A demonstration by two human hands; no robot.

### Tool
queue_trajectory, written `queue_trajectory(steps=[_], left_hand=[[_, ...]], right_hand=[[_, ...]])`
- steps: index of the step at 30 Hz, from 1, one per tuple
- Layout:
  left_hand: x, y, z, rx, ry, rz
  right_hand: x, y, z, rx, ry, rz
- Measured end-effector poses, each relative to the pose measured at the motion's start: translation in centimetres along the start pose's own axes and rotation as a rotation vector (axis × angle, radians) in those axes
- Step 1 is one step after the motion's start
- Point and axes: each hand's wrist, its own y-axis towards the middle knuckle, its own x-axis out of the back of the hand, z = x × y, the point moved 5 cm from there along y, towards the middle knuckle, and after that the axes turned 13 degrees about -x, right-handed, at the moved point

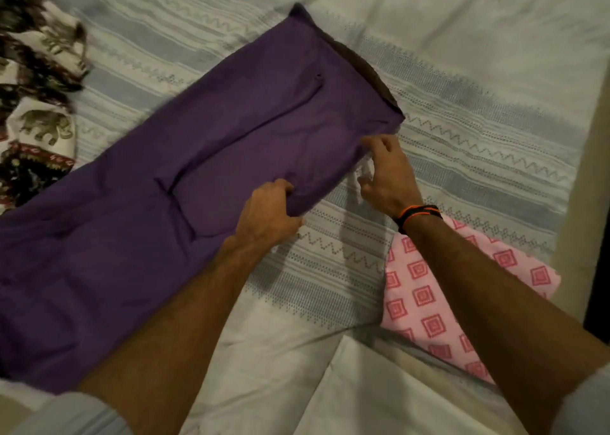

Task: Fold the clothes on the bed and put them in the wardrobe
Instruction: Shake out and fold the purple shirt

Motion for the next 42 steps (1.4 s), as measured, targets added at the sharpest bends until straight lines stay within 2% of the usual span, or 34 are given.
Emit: queue_trajectory(steps=[3, 10, 13, 17, 20, 22, 25, 27, 29, 30, 32, 36, 38, 42], left_hand=[[-0.9, 2.1, -0.6, -0.017, 0.044, -0.013], [-2.1, 5.1, -1.6, 0.015, -0.108, 0.016], [-1.9, 5.8, -1.2, 0.068, -0.234, -0.004], [-1.3, 6.7, -0.1, 0.103, -0.317, -0.056], [-1.0, 7.2, 0.4, 0.114, -0.396, -0.082], [-0.9, 7.3, 0.7, 0.133, -0.470, -0.080], [-0.6, 7.4, 1.5, 0.151, -0.551, -0.074], [0.3, 7.4, 2.4, 0.121, -0.559, -0.226], [1.4, 7.2, 3.6, 0.104, -0.516, -0.423], [1.7, 7.3, 4.2, 0.106, -0.491, -0.470], [1.9, 7.2, 4.7, 0.134, -0.422, -0.438], [2.4, 6.8, 5.0, 0.142, -0.278, -0.321], [2.8, 6.2, 5.3, 0.119, -0.184, -0.285], [3.1, 4.5, 6.0, 0.087, -0.017, -0.361]], right_hand=[[-0.3, 2.7, -0.7, 0.023, -0.163, 0.019], [0.2, 7.2, -0.7, 0.132, -0.422, 0.139], [1.0, 8.7, -0.7, 0.097, -0.306, 0.282], [2.2, 10.5, -0.9, 0.009, -0.124, 0.388], [2.6, 12.0, -1.1, -0.059, 0.135, 0.419], [2.9, 13.0, -1.1, -0.065, 0.178, 0.412], [4.0, 14.4, 0.2, 0.055, 0.195, 0.217], [4.6, 14.9, 1.5, 0.130, 0.237, 0.035], [4.0, 15.5, 2.7, 0.165, 0.246, -0.002], [3.2, 15.9, 3.1, 0.161, 0.202, 0.025], [2.0, 16.3, 3.3, 0.133, 0.060, 0.045], [2.2, 17.1, 4.1, 0.062, 0.016, -0.174], [2.2, 17.2, 4.9, 0.058, -0.013, -0.227], [0.7, 14.9, 6.2, 0.104, -0.105, -0.334]])
